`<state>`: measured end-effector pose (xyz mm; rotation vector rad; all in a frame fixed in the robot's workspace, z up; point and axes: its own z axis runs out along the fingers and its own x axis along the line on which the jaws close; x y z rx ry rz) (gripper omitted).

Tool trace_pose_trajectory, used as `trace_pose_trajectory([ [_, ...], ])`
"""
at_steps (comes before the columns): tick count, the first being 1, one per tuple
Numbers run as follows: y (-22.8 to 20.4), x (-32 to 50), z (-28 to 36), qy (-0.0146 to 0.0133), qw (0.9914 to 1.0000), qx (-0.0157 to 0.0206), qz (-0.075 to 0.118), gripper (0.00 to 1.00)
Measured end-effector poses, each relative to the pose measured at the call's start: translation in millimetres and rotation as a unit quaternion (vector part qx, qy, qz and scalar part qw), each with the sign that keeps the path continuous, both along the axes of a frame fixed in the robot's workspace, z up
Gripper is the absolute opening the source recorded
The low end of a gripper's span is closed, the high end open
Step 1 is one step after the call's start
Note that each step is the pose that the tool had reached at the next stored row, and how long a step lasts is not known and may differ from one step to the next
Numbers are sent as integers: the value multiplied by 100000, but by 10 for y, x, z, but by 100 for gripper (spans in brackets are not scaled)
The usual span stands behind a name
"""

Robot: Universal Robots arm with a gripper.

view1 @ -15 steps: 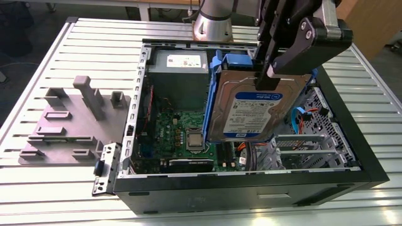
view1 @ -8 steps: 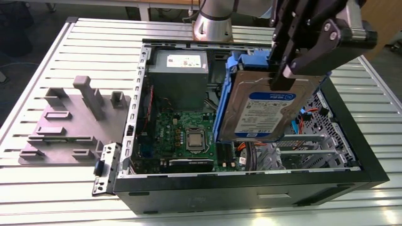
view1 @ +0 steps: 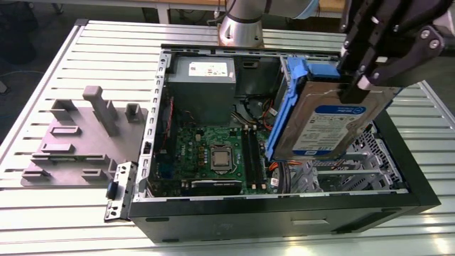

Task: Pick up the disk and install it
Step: 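Pick up the disk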

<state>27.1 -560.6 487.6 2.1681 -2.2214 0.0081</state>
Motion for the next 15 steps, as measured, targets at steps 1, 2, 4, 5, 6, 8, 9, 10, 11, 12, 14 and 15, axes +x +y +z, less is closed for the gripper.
trace_pose_trajectory([
  [1, 0, 42, -1, 2, 100000, 4, 3, 35],
  [2, 0, 85, -2, 6, 100000, 8, 0, 35],
  [4, 0, 174, -5, 17, 100000, 5, 3, 35],
  [5, 0, 222, -7, 21, 100000, 4, 4, 35],
  [6, 0, 267, -9, 22, 100000, 1, 3, 35],
  [8, 0, 355, -15, 26, 100000, 2, 3, 35],
  [9, 0, 397, -18, 27, 100000, 2, 4, 35],
  [10, 0, 436, -22, 27, 100000, 6, 3, 35],
  [11, 0, 479, -26, 27, 100000, 8, 1, 35],
  [12, 0, 516, -29, 26, 100000, 13, 4, 35],
  [14, -2, 583, -35, 28, 100000, 44, 6, 35],
  [15, -3, 612, -39, 26, 100000, 68, 7, 35],
])
